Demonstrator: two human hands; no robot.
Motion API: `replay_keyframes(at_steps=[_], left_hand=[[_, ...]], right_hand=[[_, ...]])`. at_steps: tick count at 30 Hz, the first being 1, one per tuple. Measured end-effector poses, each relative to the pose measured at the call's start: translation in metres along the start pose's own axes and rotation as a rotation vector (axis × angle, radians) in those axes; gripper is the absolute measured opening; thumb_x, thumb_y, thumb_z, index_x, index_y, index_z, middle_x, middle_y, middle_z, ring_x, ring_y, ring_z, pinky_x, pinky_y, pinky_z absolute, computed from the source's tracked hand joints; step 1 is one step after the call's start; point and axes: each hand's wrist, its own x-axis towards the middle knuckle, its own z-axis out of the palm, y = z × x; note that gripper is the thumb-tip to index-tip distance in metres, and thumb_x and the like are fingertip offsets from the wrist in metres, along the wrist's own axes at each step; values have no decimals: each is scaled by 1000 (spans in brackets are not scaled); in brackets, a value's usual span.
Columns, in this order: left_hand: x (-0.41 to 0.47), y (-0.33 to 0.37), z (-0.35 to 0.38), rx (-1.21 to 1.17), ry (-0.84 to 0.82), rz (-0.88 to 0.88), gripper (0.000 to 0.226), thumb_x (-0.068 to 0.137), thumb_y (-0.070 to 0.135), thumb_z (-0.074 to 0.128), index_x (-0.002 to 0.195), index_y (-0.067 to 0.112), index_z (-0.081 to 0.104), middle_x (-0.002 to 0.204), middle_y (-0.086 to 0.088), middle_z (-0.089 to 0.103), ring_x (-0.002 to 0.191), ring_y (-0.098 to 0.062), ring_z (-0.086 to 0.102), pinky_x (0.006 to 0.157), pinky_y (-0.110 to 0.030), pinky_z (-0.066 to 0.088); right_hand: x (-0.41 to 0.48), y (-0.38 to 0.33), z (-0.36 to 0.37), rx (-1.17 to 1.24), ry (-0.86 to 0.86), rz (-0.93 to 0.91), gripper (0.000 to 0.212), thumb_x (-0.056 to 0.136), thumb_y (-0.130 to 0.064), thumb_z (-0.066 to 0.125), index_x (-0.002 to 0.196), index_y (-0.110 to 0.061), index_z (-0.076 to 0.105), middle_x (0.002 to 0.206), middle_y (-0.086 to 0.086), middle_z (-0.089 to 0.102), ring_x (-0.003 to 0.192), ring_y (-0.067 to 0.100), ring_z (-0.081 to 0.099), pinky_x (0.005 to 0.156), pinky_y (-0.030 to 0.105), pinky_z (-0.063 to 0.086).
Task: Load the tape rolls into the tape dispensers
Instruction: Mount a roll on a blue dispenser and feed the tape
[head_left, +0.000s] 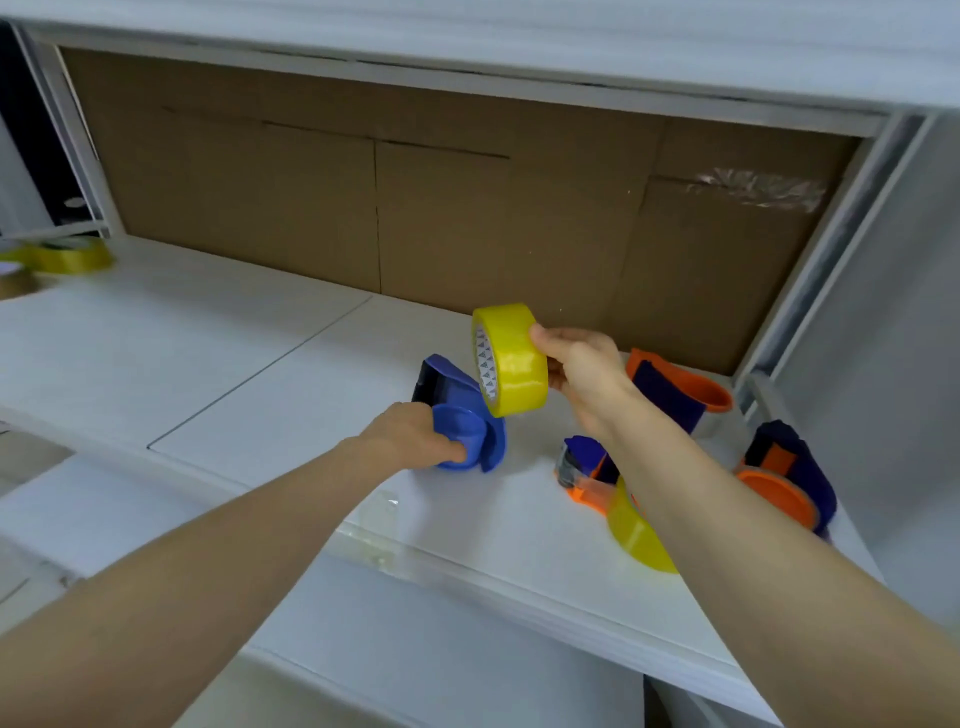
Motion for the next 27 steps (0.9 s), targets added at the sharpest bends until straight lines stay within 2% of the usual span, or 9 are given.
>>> replay_keyframes(at_steps=[3, 7, 11, 13, 17, 19, 22, 24, 27], left_hand=[[2, -1, 9, 25, 85, 27, 72, 65, 54, 75, 116, 8, 51, 112, -10, 54, 99, -25, 58, 74, -28, 46], [3, -2, 15, -36, 158, 64, 73, 57, 57, 78, 108, 12, 55, 108, -7, 59, 94, -23, 60, 77, -33, 53], [3, -9, 11, -153, 143, 123, 83, 55, 44, 83, 121, 14, 42, 115, -3, 60, 101, -24, 60, 86, -40, 52], [1, -14, 7, -205, 133, 139, 86, 57, 34, 85, 123, 13, 33, 114, -3, 59, 101, -26, 60, 86, -40, 51], [1, -28, -3, -218, 69, 135, 104, 66, 25, 82, 141, 4, 13, 115, -2, 54, 104, -23, 56, 89, -36, 47], [-1, -34, -8, -225, 25, 144, 99, 69, 21, 80, 141, 2, 14, 111, 1, 53, 99, -19, 54, 87, -32, 44], [-3, -38, -14, -154, -53, 120, 107, 58, 32, 82, 139, 4, 18, 120, -1, 55, 107, -22, 55, 97, -38, 44], [-5, -36, -21, -101, -73, 95, 112, 48, 39, 68, 143, 9, 18, 136, -5, 42, 121, -26, 48, 103, -39, 39], [-8, -29, -40, -487, 19, 82, 99, 56, 29, 57, 148, 14, 24, 150, -6, 24, 138, -22, 30, 104, -27, 29]], right_hand=[[-6, 3, 3, 138, -48, 56, 32, 91, -19, 59, 115, 1, 58, 92, 8, 66, 85, 19, 62, 77, 30, 51], [-12, 8, 7, 202, -85, 143, 33, 90, -20, 59, 116, 1, 56, 100, 12, 65, 86, 20, 63, 71, 28, 51], [-12, 3, 6, 234, -116, 176, 15, 89, -18, 60, 95, -5, 61, 87, 8, 65, 80, 19, 62, 76, 32, 51], [-13, 0, 11, 180, -136, 165, 14, 88, -16, 61, 93, -3, 62, 85, 9, 64, 81, 20, 61, 79, 32, 51], [-10, -9, 16, -59, -65, 68, 30, 89, -19, 61, 110, 2, 59, 87, 8, 63, 88, 23, 60, 78, 31, 51], [-7, -14, 13, -97, -48, 53, 34, 90, -19, 61, 115, 3, 57, 92, 10, 64, 86, 21, 61, 76, 32, 51], [-6, -17, 13, -129, -48, 54, 34, 90, -19, 61, 116, 3, 57, 102, 14, 64, 93, 24, 61, 84, 36, 51], [-7, -16, 18, -149, -75, 34, 27, 89, -19, 61, 109, 0, 61, 96, 12, 65, 91, 23, 61, 84, 36, 50], [-9, -9, 27, -201, -149, -58, 10, 90, -15, 60, 94, -6, 64, 83, 5, 64, 77, 15, 58, 75, 24, 48]])
